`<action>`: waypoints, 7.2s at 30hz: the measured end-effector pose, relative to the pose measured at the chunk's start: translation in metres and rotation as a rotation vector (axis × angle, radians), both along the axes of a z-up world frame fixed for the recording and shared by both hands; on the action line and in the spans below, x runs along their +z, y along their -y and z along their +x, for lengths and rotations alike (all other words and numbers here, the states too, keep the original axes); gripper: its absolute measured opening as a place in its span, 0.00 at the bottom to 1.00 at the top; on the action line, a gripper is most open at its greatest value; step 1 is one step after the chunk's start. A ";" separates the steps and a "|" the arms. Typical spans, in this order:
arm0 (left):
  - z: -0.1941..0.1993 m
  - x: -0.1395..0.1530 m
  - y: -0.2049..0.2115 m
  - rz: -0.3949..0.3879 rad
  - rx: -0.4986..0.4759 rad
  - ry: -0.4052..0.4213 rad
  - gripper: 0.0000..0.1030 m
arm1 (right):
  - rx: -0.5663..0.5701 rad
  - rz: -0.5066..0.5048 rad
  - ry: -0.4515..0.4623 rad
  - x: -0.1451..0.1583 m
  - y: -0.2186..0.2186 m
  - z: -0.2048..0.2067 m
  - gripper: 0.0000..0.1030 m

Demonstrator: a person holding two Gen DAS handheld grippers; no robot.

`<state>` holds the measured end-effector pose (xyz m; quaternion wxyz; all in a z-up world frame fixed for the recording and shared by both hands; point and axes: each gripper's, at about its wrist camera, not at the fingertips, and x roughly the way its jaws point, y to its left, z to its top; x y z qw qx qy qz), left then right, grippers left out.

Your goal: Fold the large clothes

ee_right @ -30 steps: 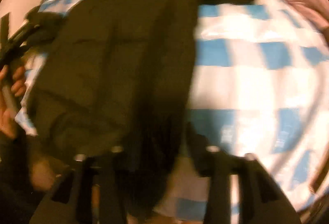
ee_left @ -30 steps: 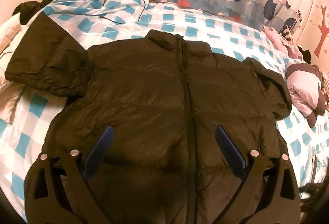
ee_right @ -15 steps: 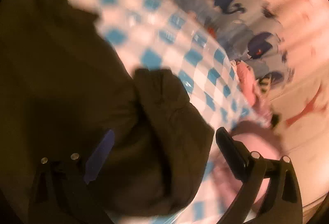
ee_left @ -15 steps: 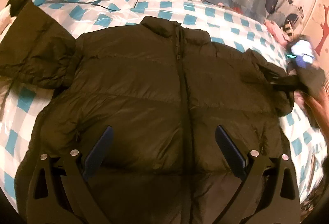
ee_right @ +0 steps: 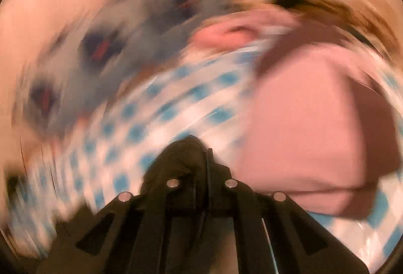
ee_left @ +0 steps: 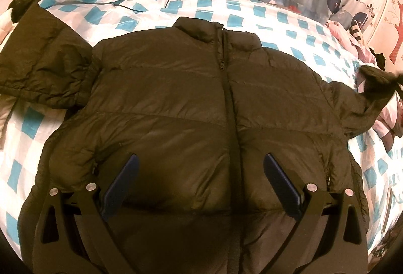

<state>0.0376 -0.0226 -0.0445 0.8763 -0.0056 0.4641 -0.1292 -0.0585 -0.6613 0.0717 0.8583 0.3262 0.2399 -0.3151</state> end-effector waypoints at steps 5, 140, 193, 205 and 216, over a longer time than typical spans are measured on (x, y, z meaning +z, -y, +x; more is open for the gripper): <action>0.000 -0.001 0.001 0.004 -0.002 -0.004 0.92 | -0.264 0.255 0.175 -0.044 0.066 -0.148 0.63; -0.045 0.017 0.038 -0.317 -0.219 0.024 0.87 | 0.022 0.274 0.155 -0.102 0.079 -0.221 0.87; -0.029 0.046 -0.169 -0.480 0.146 0.013 0.88 | 0.745 0.072 0.383 0.137 -0.357 0.095 0.10; -0.028 0.047 -0.186 -0.495 0.176 -0.009 0.88 | 0.935 -0.033 0.110 0.049 -0.494 0.175 0.10; -0.027 0.042 -0.203 -0.488 0.191 -0.042 0.88 | 1.024 -0.139 -0.217 -0.089 -0.586 0.227 0.13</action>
